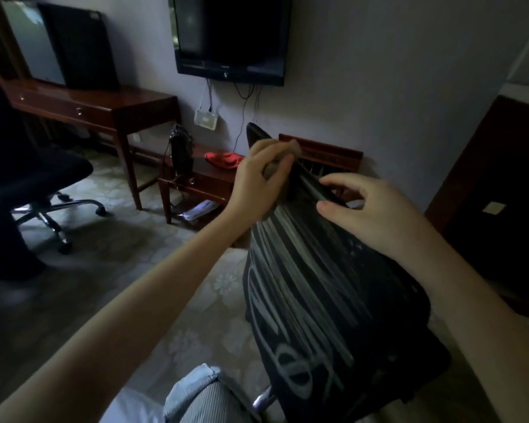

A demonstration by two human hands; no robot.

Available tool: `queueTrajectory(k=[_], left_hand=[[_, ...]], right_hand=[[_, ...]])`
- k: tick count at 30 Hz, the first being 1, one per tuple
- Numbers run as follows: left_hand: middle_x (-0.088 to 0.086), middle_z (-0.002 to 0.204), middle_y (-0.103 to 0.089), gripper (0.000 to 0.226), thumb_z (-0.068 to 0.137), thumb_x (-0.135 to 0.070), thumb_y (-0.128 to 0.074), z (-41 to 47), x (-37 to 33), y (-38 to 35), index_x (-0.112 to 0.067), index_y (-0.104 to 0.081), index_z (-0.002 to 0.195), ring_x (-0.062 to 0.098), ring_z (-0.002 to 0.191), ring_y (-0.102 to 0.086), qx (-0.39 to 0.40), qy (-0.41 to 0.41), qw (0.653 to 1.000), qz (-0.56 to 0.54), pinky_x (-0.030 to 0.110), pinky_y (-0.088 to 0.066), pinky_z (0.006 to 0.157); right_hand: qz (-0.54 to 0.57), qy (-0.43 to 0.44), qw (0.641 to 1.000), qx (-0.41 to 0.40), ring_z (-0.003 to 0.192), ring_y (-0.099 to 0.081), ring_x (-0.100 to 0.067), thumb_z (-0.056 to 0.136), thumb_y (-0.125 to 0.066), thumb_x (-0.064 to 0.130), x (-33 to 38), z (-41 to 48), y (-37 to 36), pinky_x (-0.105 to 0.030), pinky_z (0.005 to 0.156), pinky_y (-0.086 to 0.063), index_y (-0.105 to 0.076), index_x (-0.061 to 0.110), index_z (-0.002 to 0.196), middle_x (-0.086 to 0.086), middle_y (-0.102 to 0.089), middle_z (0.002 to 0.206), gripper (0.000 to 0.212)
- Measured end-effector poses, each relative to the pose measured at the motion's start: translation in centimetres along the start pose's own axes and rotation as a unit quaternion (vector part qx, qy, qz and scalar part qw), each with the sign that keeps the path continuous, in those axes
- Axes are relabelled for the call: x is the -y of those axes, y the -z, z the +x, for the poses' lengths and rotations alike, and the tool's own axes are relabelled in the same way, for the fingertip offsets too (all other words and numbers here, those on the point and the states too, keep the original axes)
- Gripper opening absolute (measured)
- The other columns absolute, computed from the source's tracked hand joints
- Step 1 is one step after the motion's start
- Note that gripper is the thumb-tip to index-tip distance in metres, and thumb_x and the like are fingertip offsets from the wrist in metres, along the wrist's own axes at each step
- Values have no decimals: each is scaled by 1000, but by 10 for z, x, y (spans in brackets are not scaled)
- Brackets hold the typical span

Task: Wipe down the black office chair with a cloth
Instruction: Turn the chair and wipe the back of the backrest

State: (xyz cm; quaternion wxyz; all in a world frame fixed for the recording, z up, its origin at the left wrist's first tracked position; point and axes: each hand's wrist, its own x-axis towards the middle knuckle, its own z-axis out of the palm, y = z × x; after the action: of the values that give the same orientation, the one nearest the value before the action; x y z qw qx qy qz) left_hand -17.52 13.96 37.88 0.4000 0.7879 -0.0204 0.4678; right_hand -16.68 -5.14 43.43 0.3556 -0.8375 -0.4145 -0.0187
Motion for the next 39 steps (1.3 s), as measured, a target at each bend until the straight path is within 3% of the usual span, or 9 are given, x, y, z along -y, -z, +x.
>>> queueTrajectory(k=[2,6,10,12,15,23,28,33,39], left_hand=[[3,113,-49,21,94,-6,-51,9,8,1,-5,-61,112,-21,93,-46,-26,40,999,-2,-2,-36,82],[1,115,-45,24,97,-15,-48,11,11,-1,-8,-60,116,-7,89,-44,-43,100,994,-11,-5,-35,77],[5,120,-49,26,96,-20,-50,0,0,-7,-10,-62,116,5,97,-48,-52,107,992,-49,14,-41,88],[7,119,-50,24,95,-20,-51,-7,-6,-10,-10,-62,114,8,98,-50,-52,94,993,-54,20,-44,90],[5,115,-51,21,95,-18,-52,-25,-24,-19,-12,-64,111,5,94,-50,-67,50,995,-45,13,-43,85],[7,114,-57,27,89,-21,-52,-101,-88,-53,-9,-68,107,8,103,-53,-77,-117,990,-3,14,-46,88],[12,110,-57,24,88,-13,-56,-101,-90,-48,-5,-67,107,13,100,-55,-30,-202,979,31,19,-47,89],[2,112,-52,22,93,-15,-55,-71,-76,-31,-11,-64,112,-6,89,-46,-100,3,995,-5,4,-41,81],[-1,109,-52,21,93,-19,-55,-90,-93,-52,-12,-67,109,5,93,-51,-123,-25,992,-1,12,-43,82]], right_hand=[[41,-4,999,-22,66,-54,16,88,-62,26,-2,-12,0,0,54,-39,-59,43,90,29,-57,72,17],[94,-32,988,-114,70,-57,14,90,-59,24,-5,-29,-2,-12,65,-41,-65,38,83,25,-63,75,17],[136,-46,977,-156,75,-62,4,90,-57,24,-5,-47,-8,-23,72,-47,-69,36,75,17,-68,76,22],[204,-55,957,-198,80,-65,-4,90,-55,23,-5,-51,-11,-27,76,-48,-71,29,70,12,-70,77,26],[252,-68,935,-239,83,-66,-15,91,-50,19,-6,-50,-11,-31,78,-49,-68,18,67,3,-70,75,30],[304,-52,903,-298,69,-64,-11,90,-48,9,-7,-54,-14,-20,62,-51,-66,11,71,1,-67,68,25],[330,-27,893,-305,67,-60,-9,91,-45,5,-9,-68,-7,-17,61,-49,-63,13,73,1,-64,71,27],[253,-26,930,-263,72,-60,2,93,-48,8,-31,-113,-13,-10,67,-48,-65,21,83,9,-65,77,24],[246,-21,951,-187,88,-65,-6,88,-55,0,-46,-131,-7,-18,79,-50,-69,26,94,2,-70,92,30]])
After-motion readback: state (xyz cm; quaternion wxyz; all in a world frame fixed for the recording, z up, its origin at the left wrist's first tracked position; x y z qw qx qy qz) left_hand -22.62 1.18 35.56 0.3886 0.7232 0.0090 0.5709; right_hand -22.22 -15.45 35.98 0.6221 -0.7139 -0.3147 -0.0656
